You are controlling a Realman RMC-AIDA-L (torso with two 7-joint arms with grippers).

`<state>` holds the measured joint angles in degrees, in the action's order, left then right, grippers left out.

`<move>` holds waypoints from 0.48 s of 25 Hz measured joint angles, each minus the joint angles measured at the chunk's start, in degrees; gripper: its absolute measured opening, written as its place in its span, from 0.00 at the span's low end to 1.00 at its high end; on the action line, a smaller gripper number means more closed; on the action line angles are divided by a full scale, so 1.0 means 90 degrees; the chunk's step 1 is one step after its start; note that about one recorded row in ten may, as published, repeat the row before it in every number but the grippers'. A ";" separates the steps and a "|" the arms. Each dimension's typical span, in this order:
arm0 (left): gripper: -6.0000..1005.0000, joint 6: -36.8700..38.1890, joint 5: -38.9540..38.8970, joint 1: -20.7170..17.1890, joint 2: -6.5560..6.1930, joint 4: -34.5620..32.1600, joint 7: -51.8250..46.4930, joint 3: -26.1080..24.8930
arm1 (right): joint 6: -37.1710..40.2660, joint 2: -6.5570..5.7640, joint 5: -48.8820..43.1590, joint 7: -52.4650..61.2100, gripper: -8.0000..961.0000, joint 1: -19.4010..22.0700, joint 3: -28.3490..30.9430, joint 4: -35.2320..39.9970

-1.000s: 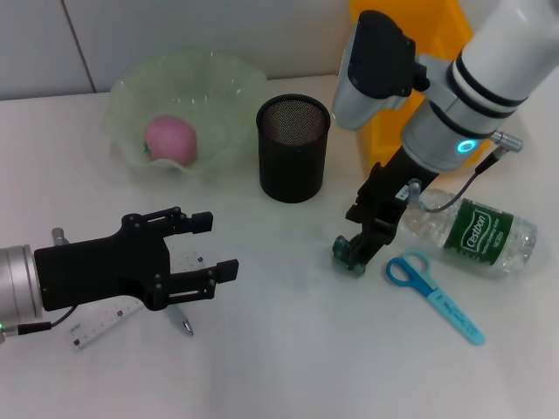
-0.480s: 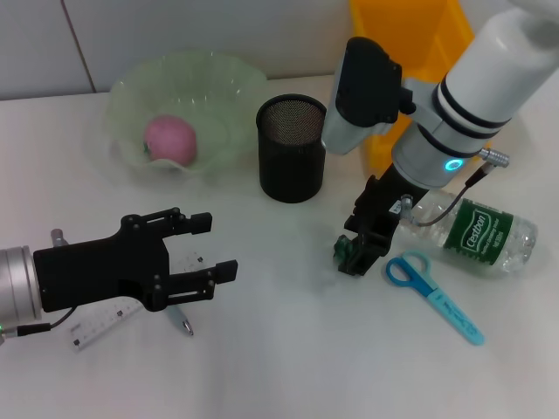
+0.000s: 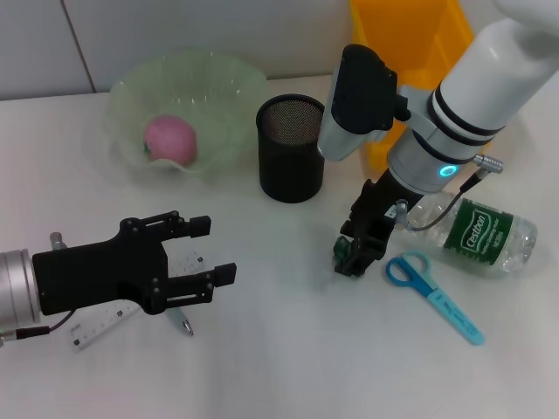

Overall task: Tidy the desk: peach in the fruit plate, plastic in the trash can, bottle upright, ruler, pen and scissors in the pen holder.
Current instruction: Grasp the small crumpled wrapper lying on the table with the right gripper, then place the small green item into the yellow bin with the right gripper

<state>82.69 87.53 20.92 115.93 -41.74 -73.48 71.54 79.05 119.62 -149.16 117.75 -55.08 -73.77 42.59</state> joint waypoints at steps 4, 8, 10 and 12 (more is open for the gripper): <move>0.76 0.0001 0.0000 -0.0006 -0.0005 0.0000 0.0000 0.0000 | -0.0052 -0.0001 0.0002 -0.0001 0.56 -0.0006 0.0001 -0.0054; 0.76 0.0002 0.0000 -0.0009 -0.0009 0.0000 0.0000 0.0000 | -0.0074 -0.0001 0.0004 -0.0002 0.51 0.0015 -0.0036 -0.0055; 0.76 0.0002 0.0000 -0.0010 -0.0010 0.0000 0.0000 0.0000 | -0.0078 -0.0001 0.0011 0.0003 0.46 0.0025 -0.0080 -0.0055; 0.76 0.0002 0.0000 -0.0010 -0.0009 0.0000 0.0000 0.0000 | -0.0075 -0.0001 0.0082 0.0012 0.42 0.0050 -0.0092 -0.0049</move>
<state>82.71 87.53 20.83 115.84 -41.74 -73.47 71.54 78.38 119.61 -148.42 117.85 -54.62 -74.60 42.15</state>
